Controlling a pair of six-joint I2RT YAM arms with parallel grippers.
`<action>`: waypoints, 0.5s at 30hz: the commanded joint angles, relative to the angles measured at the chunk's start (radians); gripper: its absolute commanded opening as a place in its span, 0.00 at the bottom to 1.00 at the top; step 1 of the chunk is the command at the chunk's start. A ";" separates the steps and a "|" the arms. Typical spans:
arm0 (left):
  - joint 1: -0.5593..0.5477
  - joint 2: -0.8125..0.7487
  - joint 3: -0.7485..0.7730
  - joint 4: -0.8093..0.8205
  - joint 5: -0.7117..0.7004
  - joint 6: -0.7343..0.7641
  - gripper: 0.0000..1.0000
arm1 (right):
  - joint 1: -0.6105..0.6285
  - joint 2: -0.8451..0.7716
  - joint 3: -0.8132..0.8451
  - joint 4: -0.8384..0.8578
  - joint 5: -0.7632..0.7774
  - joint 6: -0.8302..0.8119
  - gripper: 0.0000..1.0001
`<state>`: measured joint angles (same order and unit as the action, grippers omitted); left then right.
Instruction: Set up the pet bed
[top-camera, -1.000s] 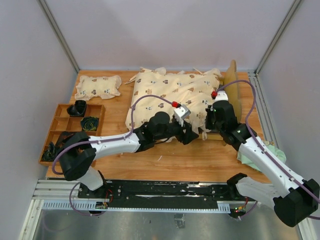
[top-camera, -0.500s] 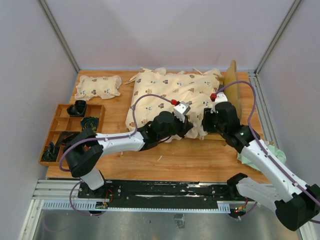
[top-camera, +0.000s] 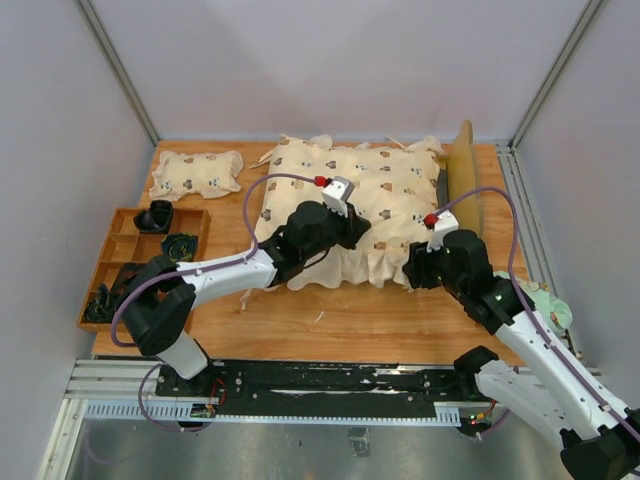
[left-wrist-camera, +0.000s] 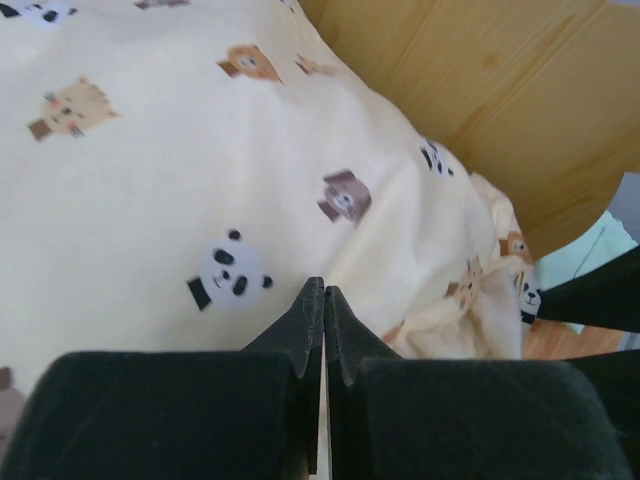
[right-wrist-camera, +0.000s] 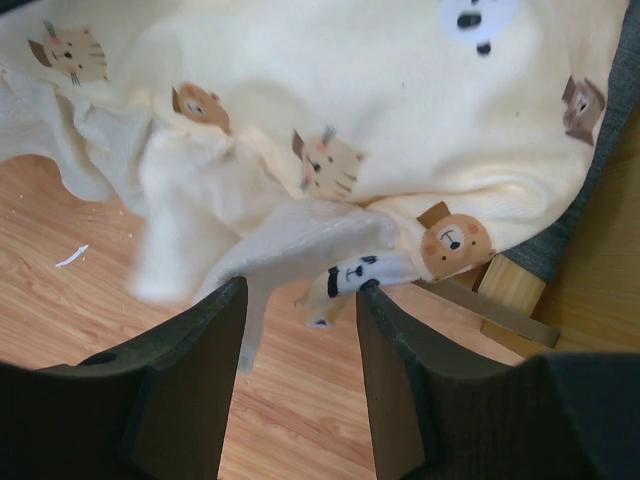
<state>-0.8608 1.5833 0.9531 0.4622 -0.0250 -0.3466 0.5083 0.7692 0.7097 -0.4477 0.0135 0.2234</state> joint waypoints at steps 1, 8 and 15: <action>0.027 -0.029 0.045 0.020 0.009 -0.004 0.00 | -0.001 -0.057 -0.035 -0.031 -0.017 -0.001 0.49; 0.048 -0.031 0.067 -0.013 0.058 0.033 0.00 | 0.006 -0.141 -0.116 0.008 -0.048 0.027 0.46; -0.070 -0.136 -0.049 0.012 0.178 0.264 0.48 | 0.007 -0.101 -0.077 0.086 0.105 0.064 0.39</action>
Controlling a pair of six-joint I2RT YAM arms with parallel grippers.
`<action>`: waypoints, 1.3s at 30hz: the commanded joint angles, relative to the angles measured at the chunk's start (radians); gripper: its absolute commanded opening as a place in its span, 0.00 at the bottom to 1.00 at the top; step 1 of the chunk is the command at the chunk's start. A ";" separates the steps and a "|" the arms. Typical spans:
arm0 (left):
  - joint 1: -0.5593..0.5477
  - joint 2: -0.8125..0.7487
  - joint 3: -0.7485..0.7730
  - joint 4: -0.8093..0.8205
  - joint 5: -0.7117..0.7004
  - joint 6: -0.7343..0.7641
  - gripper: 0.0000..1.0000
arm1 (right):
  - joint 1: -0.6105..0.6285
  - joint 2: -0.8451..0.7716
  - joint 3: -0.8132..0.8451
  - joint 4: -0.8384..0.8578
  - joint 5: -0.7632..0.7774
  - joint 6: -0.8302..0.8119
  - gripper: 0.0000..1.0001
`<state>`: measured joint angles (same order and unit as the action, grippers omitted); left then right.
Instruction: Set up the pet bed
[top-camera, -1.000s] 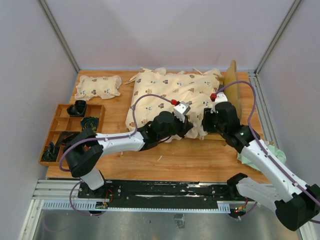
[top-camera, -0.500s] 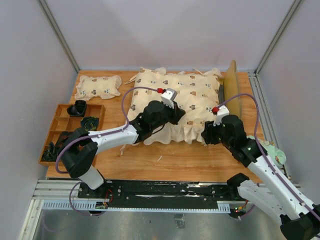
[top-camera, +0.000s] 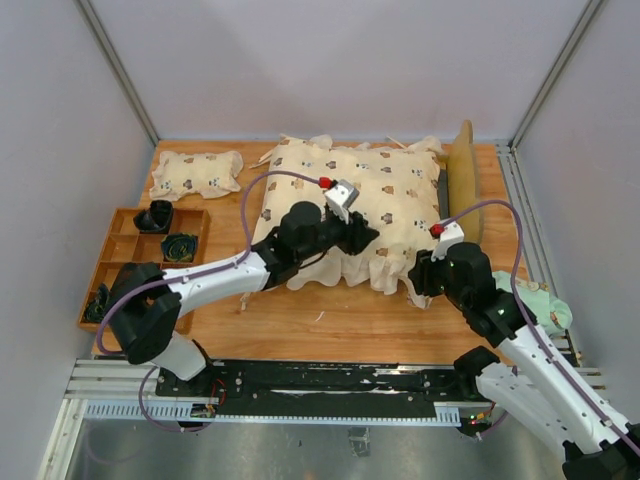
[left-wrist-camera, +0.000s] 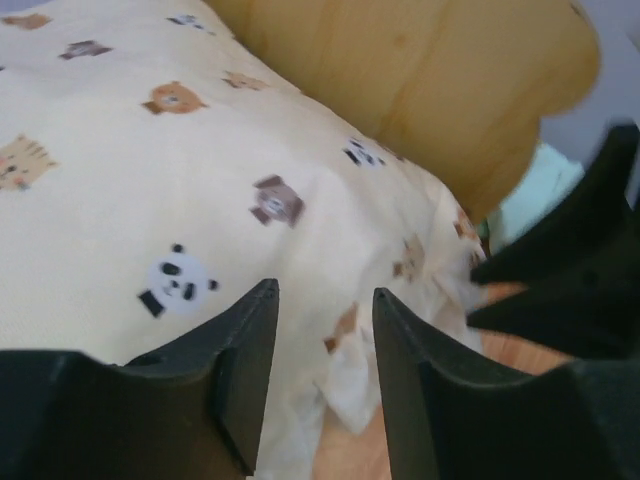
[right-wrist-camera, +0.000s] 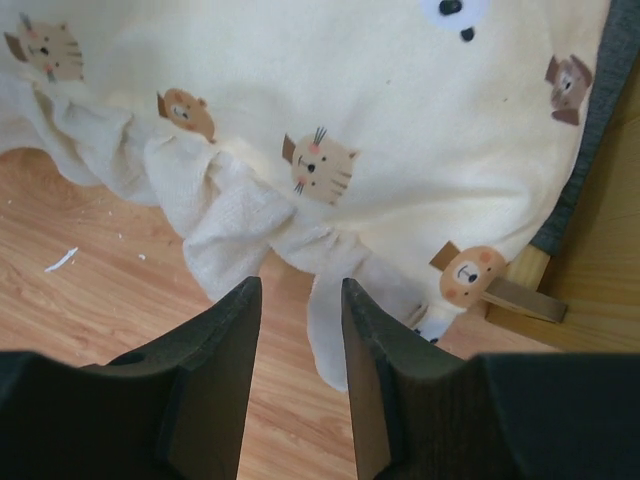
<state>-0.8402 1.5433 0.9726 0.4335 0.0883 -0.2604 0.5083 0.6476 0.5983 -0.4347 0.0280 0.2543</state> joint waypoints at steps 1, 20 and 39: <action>-0.109 -0.109 -0.091 0.048 0.067 0.204 0.52 | 0.006 0.032 0.038 0.076 0.101 0.047 0.38; -0.315 0.236 0.059 0.009 -0.367 0.286 0.71 | 0.005 -0.216 0.104 -0.097 0.347 0.091 0.46; -0.057 0.090 0.084 0.026 -0.196 0.055 0.00 | 0.006 -0.163 -0.031 0.033 0.086 -0.004 0.43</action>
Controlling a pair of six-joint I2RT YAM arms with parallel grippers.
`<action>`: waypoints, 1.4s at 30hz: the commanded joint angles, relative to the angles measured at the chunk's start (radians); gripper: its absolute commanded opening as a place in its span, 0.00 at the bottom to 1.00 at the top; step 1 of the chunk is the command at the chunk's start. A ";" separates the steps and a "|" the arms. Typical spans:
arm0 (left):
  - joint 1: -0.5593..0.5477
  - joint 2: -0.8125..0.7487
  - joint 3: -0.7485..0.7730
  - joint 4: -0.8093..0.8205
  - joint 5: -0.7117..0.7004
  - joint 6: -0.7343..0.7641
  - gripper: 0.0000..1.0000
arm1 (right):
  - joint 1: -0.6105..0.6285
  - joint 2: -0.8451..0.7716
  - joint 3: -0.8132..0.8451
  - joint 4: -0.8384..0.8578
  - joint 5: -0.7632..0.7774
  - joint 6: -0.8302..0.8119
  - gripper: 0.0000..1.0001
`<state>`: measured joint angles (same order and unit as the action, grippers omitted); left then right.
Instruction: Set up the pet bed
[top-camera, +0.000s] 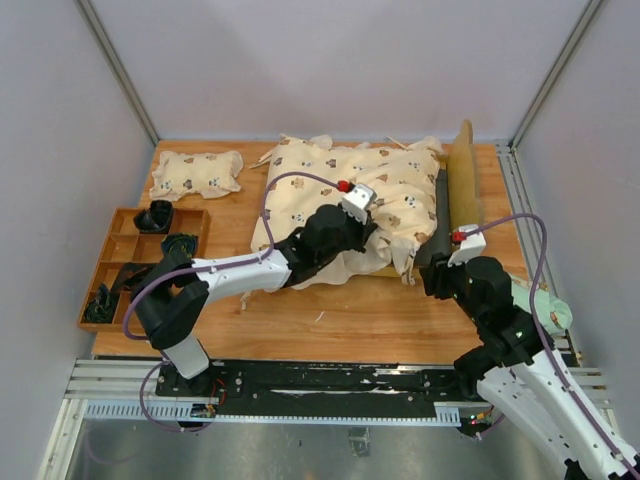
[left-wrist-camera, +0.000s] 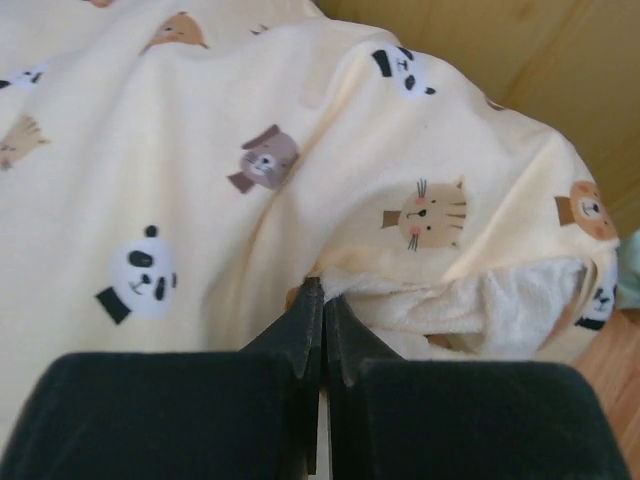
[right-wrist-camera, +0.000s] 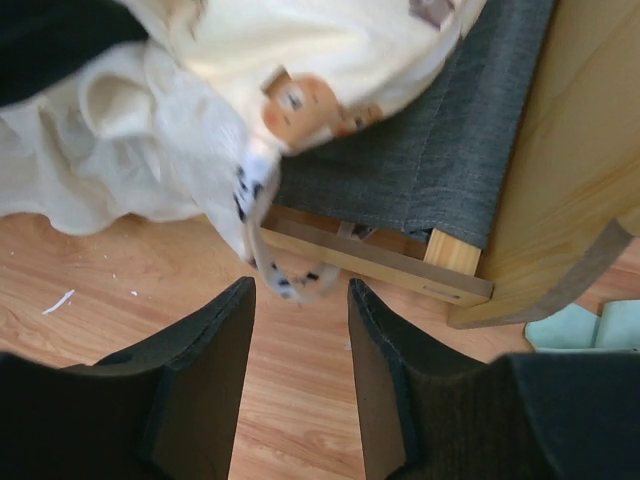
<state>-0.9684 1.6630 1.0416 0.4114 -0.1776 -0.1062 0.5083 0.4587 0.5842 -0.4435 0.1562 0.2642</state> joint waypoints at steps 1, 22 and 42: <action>0.093 -0.030 0.015 0.056 0.096 -0.122 0.00 | 0.007 0.033 -0.026 0.050 -0.045 -0.014 0.42; 0.228 -0.033 0.016 0.089 0.231 -0.211 0.00 | 0.020 0.322 -0.188 0.520 -0.137 -0.187 0.19; 0.249 0.008 -0.008 0.146 0.261 -0.244 0.00 | 0.021 0.221 0.196 0.155 0.034 -0.258 0.00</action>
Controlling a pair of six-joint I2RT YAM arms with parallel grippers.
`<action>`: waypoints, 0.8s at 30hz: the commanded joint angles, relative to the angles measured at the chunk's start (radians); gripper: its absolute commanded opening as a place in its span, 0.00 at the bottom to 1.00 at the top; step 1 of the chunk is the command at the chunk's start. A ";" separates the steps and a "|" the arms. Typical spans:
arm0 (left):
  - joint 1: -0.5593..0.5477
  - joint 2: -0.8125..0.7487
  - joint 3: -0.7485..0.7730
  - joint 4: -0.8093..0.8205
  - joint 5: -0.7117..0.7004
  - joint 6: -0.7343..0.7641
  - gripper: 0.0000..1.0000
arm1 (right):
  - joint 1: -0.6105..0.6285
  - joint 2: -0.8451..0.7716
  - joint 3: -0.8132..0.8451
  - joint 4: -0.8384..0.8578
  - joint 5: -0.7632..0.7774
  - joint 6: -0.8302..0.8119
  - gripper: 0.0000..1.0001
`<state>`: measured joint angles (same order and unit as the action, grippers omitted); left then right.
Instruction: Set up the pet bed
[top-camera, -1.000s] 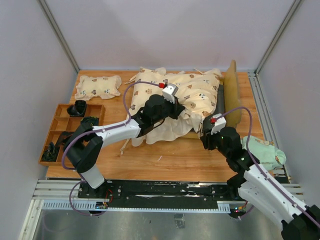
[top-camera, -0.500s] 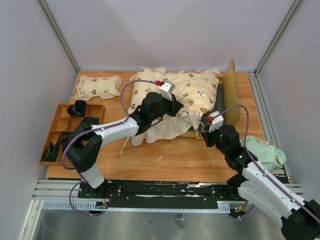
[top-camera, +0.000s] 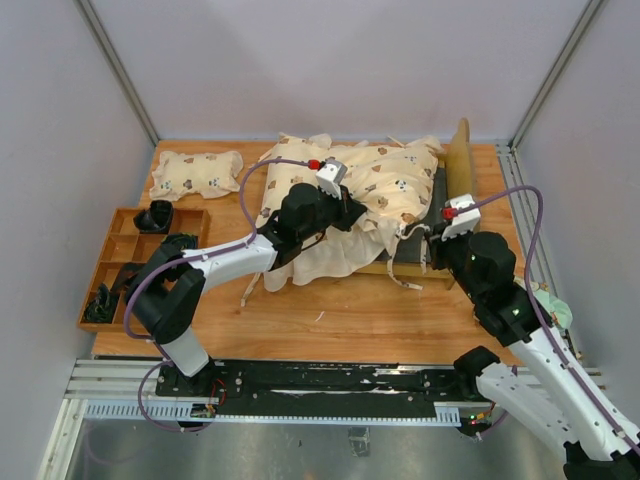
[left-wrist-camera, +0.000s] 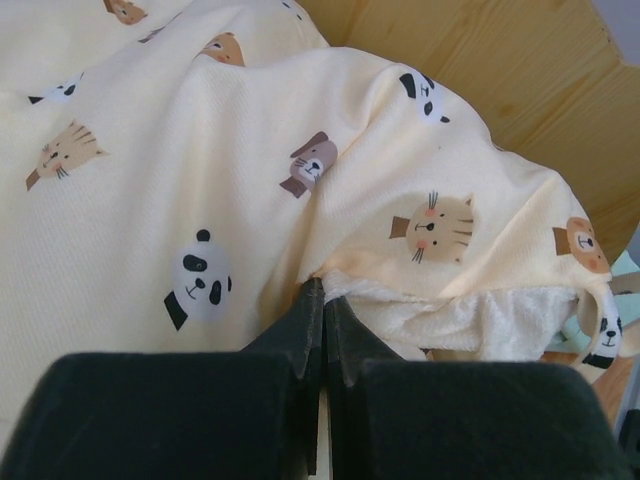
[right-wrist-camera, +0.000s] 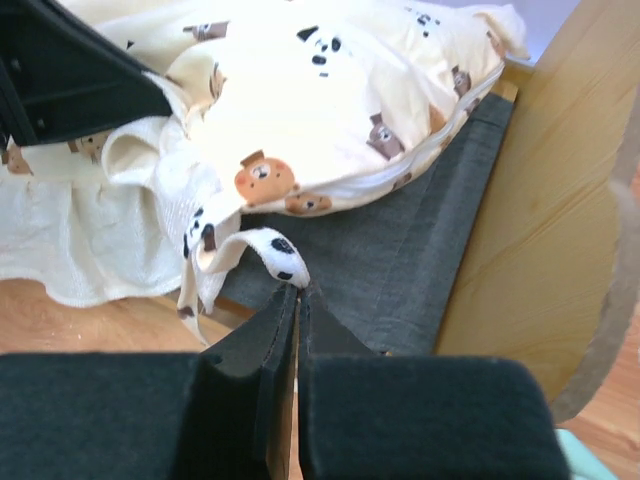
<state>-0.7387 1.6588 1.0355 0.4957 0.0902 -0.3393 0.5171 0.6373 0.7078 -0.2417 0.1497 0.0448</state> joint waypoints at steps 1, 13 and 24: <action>0.019 0.013 -0.003 0.064 -0.006 -0.012 0.00 | 0.012 0.056 0.087 -0.047 0.036 -0.041 0.00; 0.019 0.025 -0.006 0.077 -0.007 -0.015 0.00 | 0.012 0.087 0.100 0.042 0.042 -0.067 0.00; 0.019 0.029 -0.021 0.089 -0.010 -0.017 0.00 | 0.012 0.065 0.097 0.092 0.005 -0.059 0.00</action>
<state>-0.7361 1.6760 1.0241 0.5358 0.1036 -0.3576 0.5171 0.7216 0.7959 -0.2234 0.1757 -0.0067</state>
